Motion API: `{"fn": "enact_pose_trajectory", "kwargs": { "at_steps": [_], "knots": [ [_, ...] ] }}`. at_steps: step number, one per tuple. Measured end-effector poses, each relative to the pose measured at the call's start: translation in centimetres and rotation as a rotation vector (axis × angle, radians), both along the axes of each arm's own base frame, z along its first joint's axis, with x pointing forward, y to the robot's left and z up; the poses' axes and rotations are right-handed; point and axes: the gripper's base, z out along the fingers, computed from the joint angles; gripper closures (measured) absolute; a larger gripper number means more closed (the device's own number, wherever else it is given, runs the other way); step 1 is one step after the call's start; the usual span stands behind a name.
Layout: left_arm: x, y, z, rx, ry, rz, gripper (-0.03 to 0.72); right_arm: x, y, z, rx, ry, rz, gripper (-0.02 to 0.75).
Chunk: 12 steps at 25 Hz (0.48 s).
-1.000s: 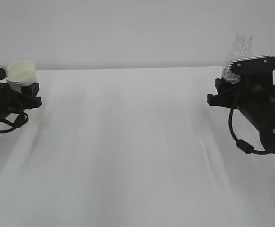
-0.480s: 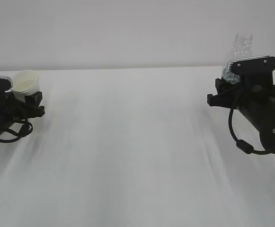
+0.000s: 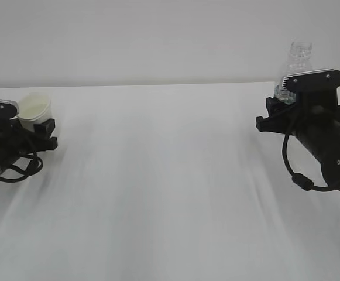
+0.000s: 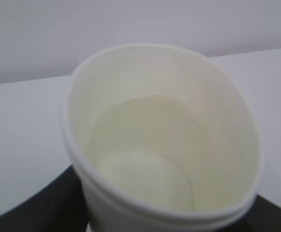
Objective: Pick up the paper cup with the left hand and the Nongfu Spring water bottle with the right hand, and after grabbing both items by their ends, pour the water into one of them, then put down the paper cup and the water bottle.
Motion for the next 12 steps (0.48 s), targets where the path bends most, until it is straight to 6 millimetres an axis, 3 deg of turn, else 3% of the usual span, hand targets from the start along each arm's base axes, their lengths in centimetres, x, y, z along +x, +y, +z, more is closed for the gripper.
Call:
{"fn": "enact_pose_trajectory", "kwargs": {
  "at_steps": [12],
  "knots": [
    [-0.14, -0.09, -0.83, 0.004, 0.019, -0.011, 0.221, 0.00, 0.00, 0.00, 0.000, 0.000, 0.000, 0.288]
  ]
}}
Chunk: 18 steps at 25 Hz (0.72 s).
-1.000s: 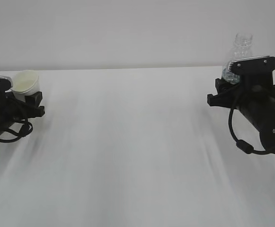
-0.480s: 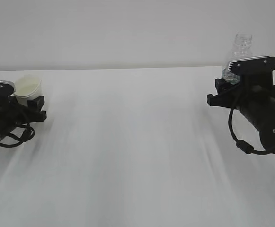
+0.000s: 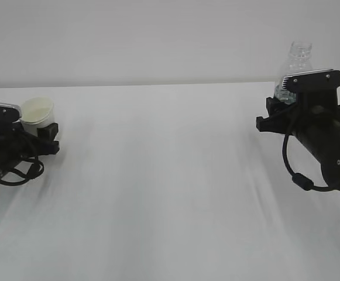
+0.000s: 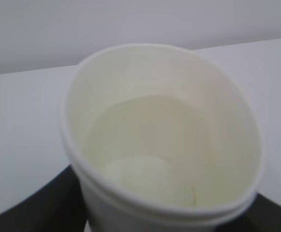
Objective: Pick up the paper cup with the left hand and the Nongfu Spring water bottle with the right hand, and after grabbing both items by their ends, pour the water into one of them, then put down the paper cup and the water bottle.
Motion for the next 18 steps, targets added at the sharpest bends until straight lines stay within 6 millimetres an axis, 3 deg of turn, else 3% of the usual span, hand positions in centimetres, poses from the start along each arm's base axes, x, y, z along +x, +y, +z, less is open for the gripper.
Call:
{"fn": "enact_pose_trajectory", "kwargs": {
  "at_steps": [5, 18],
  "knots": [
    [0.02, -0.12, 0.15, 0.001, -0.017, -0.014, 0.129, 0.00, 0.00, 0.00, 0.000, 0.000, 0.000, 0.288],
    [0.01, -0.16, 0.16, 0.002, -0.018, -0.018, 0.111, 0.00, 0.00, 0.00, 0.000, 0.000, 0.000, 0.288]
  ]
}}
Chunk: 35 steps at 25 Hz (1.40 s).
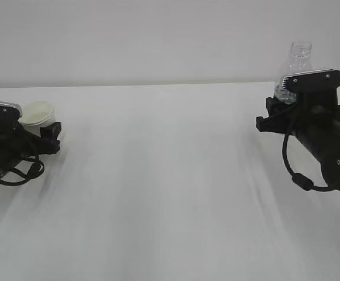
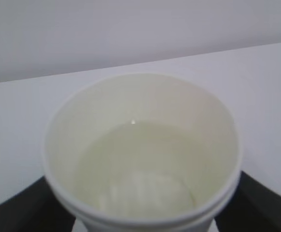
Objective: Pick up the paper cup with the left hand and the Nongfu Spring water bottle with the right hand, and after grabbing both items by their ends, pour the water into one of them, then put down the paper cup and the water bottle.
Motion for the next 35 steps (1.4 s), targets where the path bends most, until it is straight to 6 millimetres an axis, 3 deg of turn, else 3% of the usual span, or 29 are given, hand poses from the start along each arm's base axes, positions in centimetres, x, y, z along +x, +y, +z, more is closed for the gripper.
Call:
{"fn": "enact_pose_trajectory", "kwargs": {
  "at_steps": [35],
  "knots": [
    [-6.1, 0.4, 1.5, 0.006, 0.095, -0.004, 0.111, 0.0, -0.1, 0.0, 0.033, 0.004, -0.017, 0.288]
  ]
}}
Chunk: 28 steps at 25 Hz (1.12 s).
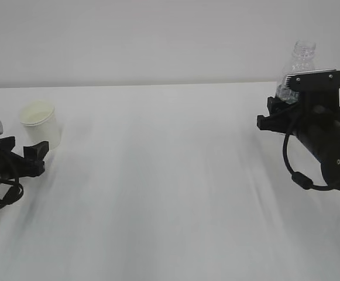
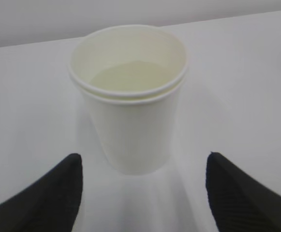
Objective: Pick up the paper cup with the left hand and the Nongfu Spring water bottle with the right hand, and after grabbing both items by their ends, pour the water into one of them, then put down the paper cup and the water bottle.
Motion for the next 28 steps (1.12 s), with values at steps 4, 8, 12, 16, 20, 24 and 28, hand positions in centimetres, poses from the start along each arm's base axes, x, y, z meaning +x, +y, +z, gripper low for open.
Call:
{"fn": "enact_pose_trajectory", "kwargs": {
  "at_steps": [4, 8, 12, 16, 20, 24, 28],
  "knots": [
    [-0.1, 0.0, 0.0, 0.001, 0.003, -0.006, 0.111, 0.0, 0.0, 0.0, 0.005, 0.000, -0.003, 0.288],
    [-0.1, -0.1, 0.0, 0.002, 0.003, -0.012, 0.111, 0.0, 0.0, 0.0, 0.007, 0.000, -0.003, 0.288],
    [-0.1, -0.2, 0.0, 0.003, 0.003, -0.023, 0.111, 0.0, 0.0, -0.5, 0.006, 0.013, -0.006, 0.288],
    [-0.1, -0.2, 0.0, 0.004, 0.003, -0.029, 0.111, 0.2, 0.0, -1.6, -0.002, 0.027, -0.008, 0.288],
    [-0.1, -0.2, 0.0, 0.004, 0.003, -0.029, 0.111, 0.4, 0.0, -2.3, -0.006, 0.030, -0.010, 0.288],
    [-0.1, -0.2, 0.0, 0.004, 0.003, -0.031, 0.111, 0.6, 0.0, -2.4, -0.006, 0.025, -0.010, 0.288],
    [-0.1, -0.2, 0.0, 0.004, 0.003, -0.031, 0.111, 1.1, 0.2, -2.8, -0.007, 0.019, -0.012, 0.288]
  ]
}}
